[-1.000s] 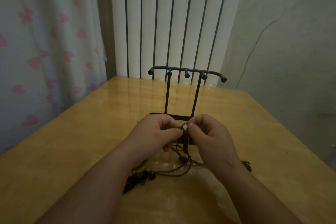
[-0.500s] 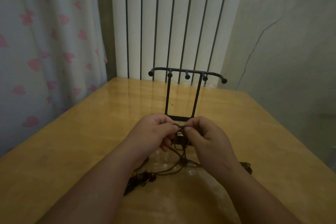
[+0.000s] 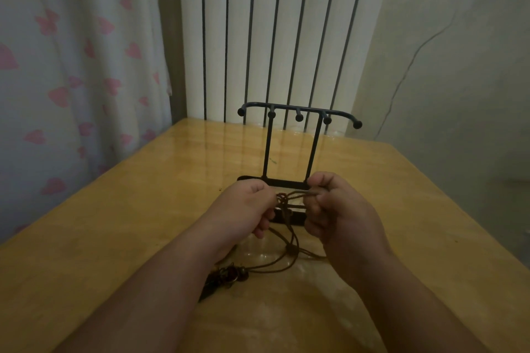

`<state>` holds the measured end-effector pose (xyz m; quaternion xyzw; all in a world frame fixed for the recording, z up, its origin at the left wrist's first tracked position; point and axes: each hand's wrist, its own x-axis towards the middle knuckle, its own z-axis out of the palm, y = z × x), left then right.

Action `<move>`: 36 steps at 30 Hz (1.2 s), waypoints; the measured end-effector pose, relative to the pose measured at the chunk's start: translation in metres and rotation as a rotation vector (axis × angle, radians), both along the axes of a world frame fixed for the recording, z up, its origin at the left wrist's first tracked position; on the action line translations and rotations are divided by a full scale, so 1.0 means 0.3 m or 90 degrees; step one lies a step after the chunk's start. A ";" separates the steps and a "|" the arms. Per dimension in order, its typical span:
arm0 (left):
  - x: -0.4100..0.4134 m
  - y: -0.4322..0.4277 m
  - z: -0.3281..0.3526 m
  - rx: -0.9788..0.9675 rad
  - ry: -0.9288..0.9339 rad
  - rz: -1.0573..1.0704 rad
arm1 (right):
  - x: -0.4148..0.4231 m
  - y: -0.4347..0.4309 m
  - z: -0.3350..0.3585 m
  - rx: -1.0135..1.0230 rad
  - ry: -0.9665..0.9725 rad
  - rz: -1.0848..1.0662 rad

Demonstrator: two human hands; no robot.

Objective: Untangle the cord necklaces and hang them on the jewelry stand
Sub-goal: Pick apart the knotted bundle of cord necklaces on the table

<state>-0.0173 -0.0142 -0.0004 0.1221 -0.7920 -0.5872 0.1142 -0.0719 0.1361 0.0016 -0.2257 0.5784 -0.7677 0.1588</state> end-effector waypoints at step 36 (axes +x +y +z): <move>-0.005 -0.026 -0.008 0.194 0.056 0.082 | 0.004 0.032 0.019 0.260 0.101 -0.051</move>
